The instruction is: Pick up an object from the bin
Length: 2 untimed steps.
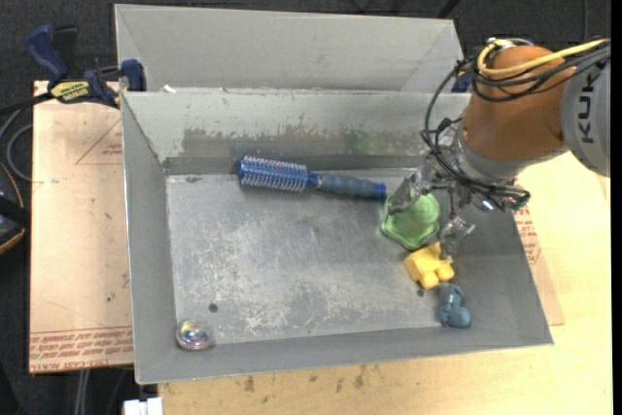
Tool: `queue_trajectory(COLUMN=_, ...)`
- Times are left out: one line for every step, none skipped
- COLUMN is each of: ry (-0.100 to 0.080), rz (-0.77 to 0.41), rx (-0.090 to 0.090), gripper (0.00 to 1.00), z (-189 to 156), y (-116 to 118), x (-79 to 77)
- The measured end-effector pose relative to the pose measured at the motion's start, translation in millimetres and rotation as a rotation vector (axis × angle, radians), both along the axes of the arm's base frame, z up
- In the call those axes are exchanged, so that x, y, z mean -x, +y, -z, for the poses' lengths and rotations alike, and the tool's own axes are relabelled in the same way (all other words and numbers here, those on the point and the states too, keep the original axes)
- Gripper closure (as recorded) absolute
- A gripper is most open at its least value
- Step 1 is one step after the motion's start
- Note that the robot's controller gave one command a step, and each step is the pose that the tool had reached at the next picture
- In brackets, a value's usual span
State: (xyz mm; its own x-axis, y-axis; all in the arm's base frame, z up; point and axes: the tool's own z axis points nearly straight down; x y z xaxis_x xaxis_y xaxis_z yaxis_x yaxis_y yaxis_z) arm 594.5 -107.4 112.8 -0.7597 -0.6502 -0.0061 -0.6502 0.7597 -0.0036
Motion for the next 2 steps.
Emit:
queue_trajectory(ry=0.009, rz=-0.141, rx=-0.001, gripper=0.00, z=24.1, y=-4.5, x=48.9)
queue_trajectory(ry=0.006, rz=-0.140, rx=-0.001, gripper=1.00, z=23.2, y=-4.6, x=47.6)
